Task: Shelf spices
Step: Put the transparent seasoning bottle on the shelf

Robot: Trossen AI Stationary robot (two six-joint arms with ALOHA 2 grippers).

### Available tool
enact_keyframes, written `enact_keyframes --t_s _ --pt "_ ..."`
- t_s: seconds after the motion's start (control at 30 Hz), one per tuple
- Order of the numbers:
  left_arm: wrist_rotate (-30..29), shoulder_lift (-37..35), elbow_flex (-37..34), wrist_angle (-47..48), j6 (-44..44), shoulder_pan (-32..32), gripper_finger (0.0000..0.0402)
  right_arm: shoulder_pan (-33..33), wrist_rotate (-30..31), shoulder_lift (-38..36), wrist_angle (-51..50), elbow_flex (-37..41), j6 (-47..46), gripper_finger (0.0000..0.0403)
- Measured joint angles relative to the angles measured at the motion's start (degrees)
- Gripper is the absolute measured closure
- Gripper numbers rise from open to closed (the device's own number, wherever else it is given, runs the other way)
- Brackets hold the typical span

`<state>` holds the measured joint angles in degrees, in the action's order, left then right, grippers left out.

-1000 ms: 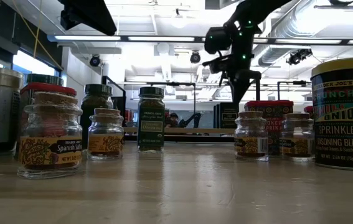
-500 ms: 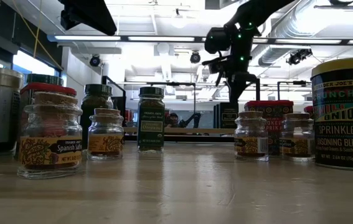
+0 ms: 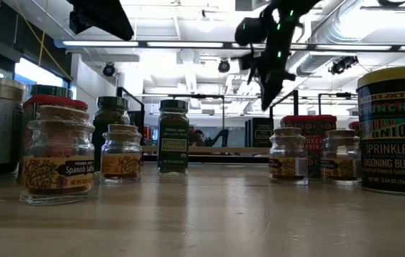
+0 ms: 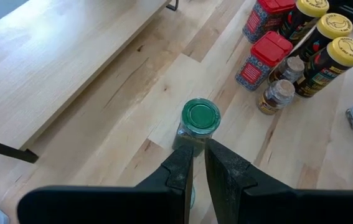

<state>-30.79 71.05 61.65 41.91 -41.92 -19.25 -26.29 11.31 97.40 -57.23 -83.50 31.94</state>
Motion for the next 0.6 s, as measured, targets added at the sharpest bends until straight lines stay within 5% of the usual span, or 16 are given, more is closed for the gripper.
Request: enact_keyframes --t_s 0.6 --pt "-6.31 7.54 0.00 -7.53 1.08 -3.05 0.0365 38.63 0.37 -21.12 1.46 1.45 -22.29 0.0403"
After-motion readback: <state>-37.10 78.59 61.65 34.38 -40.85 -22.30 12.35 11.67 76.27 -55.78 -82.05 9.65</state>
